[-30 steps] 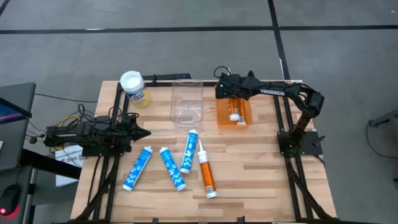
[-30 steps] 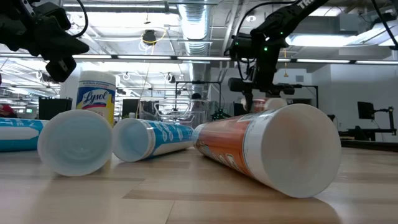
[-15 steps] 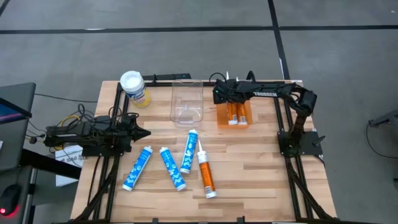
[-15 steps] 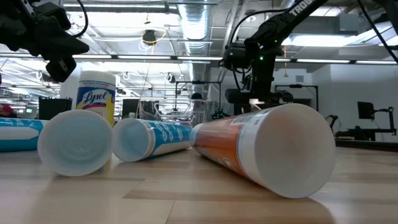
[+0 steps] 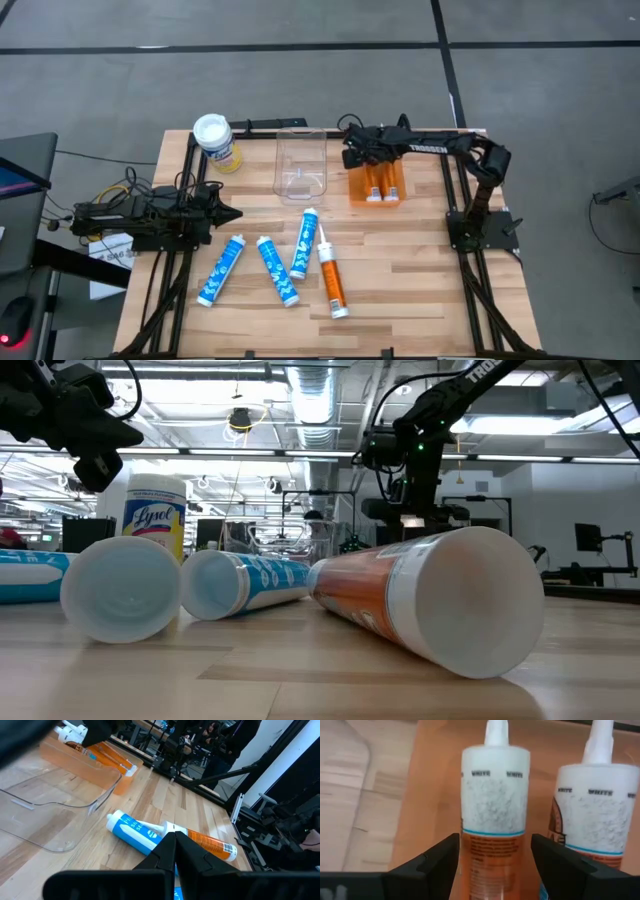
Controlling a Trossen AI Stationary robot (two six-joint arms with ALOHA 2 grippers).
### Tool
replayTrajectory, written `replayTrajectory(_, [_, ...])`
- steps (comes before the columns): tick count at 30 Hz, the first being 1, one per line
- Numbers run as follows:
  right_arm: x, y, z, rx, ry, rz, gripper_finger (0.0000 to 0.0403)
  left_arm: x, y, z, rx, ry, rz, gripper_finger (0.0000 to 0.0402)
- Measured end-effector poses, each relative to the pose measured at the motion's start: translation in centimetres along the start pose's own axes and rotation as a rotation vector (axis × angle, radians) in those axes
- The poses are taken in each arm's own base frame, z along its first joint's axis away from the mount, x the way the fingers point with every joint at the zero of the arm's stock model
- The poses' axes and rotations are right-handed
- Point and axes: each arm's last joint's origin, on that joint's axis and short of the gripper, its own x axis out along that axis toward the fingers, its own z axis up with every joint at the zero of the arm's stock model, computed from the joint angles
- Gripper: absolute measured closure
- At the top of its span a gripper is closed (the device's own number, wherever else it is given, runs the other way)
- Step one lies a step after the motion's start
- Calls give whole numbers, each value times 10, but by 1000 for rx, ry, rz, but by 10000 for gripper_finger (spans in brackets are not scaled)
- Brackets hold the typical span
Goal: Pick & place silicon tubes, Sealant and Lysol wipes
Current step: Put the right orange sealant into the orange bin, then put the orange sealant into the orange bin
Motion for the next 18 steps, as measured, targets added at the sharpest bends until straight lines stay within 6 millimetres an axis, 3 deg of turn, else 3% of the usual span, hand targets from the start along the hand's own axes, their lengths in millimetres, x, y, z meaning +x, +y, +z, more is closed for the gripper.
replayTrajectory(4, [-16, 4, 9, -20, 36, 20, 164, 0, 0, 0, 0, 0, 0, 402])
replayTrajectory(9, [-66, 33, 5, -167, 42, 91, 163, 0, 0, 0, 0, 0, 0, 402])
replayTrajectory(14, [-122, 71, -43, -366, 147, 247, 163, 0, 0, 0, 0, 0, 0, 402])
replayTrajectory(18, [-146, 88, -96, -401, 244, 278, 163, 0, 0, 0, 0, 0, 0, 402])
